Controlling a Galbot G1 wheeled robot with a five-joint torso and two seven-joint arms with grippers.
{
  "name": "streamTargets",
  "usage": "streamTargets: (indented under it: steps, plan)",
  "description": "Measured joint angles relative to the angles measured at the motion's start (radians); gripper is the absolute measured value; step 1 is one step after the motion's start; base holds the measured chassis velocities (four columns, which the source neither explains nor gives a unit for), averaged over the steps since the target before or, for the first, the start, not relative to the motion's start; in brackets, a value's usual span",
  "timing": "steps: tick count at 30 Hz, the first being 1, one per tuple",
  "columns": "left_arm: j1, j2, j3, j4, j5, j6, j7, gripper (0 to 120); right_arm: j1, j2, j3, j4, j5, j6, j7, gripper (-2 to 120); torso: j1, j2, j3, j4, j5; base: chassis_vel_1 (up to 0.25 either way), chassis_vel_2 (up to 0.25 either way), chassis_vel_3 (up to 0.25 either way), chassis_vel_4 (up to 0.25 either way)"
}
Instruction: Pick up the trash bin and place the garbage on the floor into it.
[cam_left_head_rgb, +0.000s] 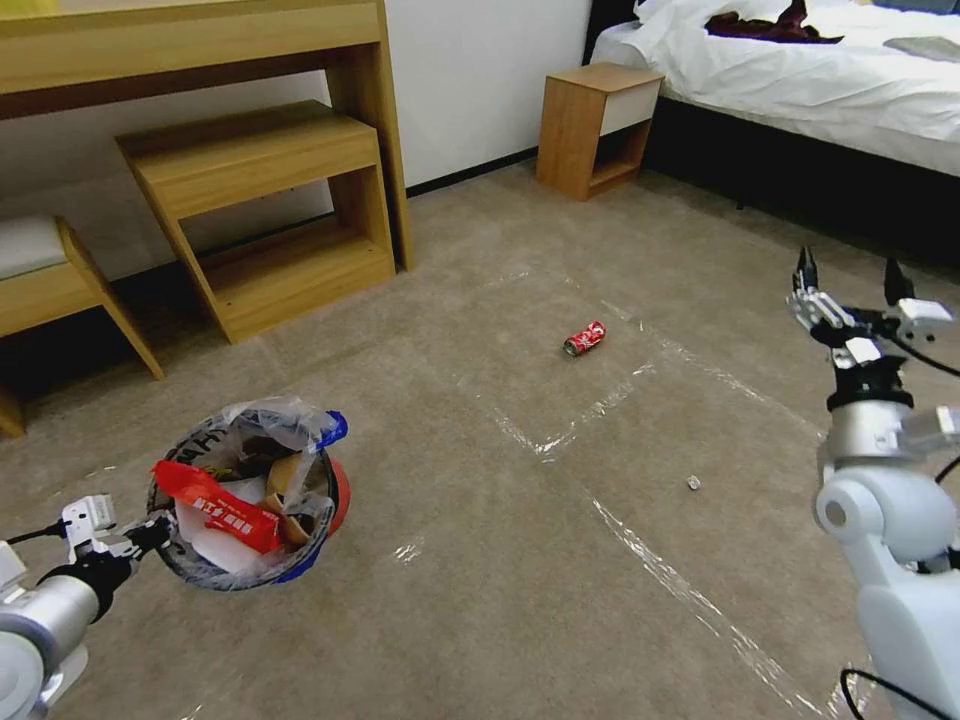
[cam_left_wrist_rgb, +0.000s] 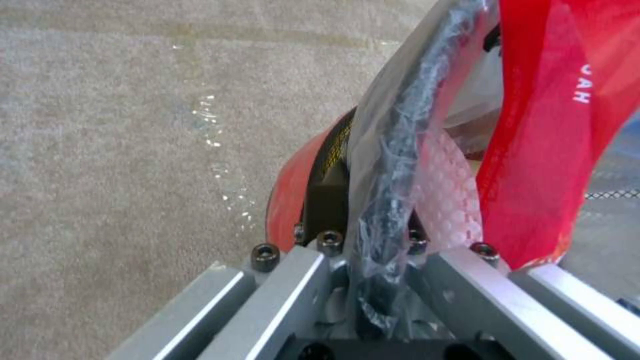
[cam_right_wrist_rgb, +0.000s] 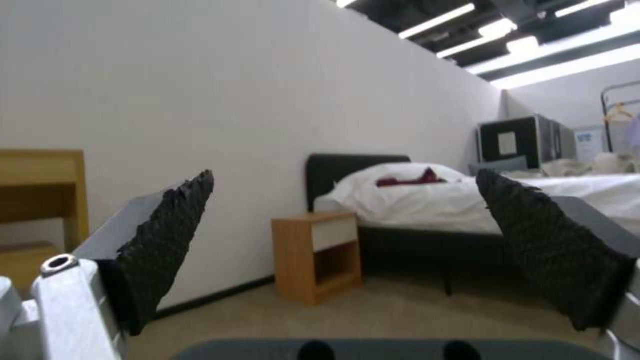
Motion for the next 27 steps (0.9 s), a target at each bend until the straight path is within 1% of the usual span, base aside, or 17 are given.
streamTargets:
  steps: [2, 8, 16, 21, 22, 24, 27]
  plan:
    - [0.001, -0.003, 0.001, -0.003, 0.002, 0.000, 0.001, 0, -0.028, 0.026, 0.006, -0.003, -0.019, 0.008, 0.000, 100, 0.000, 0.000, 0.000, 0.0001, -0.0002, 0.000, 0.000, 0.000, 0.000]
    - [0.002, -0.013, 0.003, -0.003, 0.012, -0.003, 0.010, 0, -0.090, 0.068, 0.013, -0.003, -0.059, 0.009, 0.008, 100, 0.000, 0.000, 0.000, 0.0000, 0.0000, 0.000, 0.000, 0.000, 0.000]
    - [0.002, -0.030, 0.004, -0.006, 0.032, -0.010, 0.024, 0, -0.147, 0.080, 0.030, -0.022, -0.096, 0.012, 0.015, 100, 0.000, 0.000, 0.000, 0.0001, -0.0003, 0.000, 0.000, 0.000, 0.000]
    - [0.003, -0.037, 0.005, -0.010, 0.045, -0.013, 0.034, 0, -0.198, 0.116, 0.021, -0.033, -0.125, 0.008, 0.023, 100, 0.000, 0.000, 0.000, 0.0000, -0.0001, 0.000, 0.000, 0.000, 0.000]
    - [0.003, -0.037, 0.005, -0.010, 0.045, -0.013, 0.034, 0, -0.198, 0.116, 0.021, -0.033, -0.125, 0.008, 0.023, 100, 0.000, 0.000, 0.000, 0.0000, -0.0001, 0.000, 0.000, 0.000, 0.000]
    - [0.004, -0.037, 0.005, -0.011, 0.050, -0.014, 0.039, 0, -0.210, 0.135, 0.010, -0.052, -0.163, 0.011, 0.025, 100, 0.000, 0.000, 0.000, 0.0000, -0.0001, 0.000, 0.000, 0.000, 0.000]
    - [0.006, -0.037, 0.005, -0.012, 0.054, -0.016, 0.041, 0, -0.215, 0.144, 0.004, -0.061, -0.176, 0.012, 0.025, 100, 0.000, 0.000, 0.000, 0.0000, 0.0000, 0.000, 0.000, 0.000, 0.000]
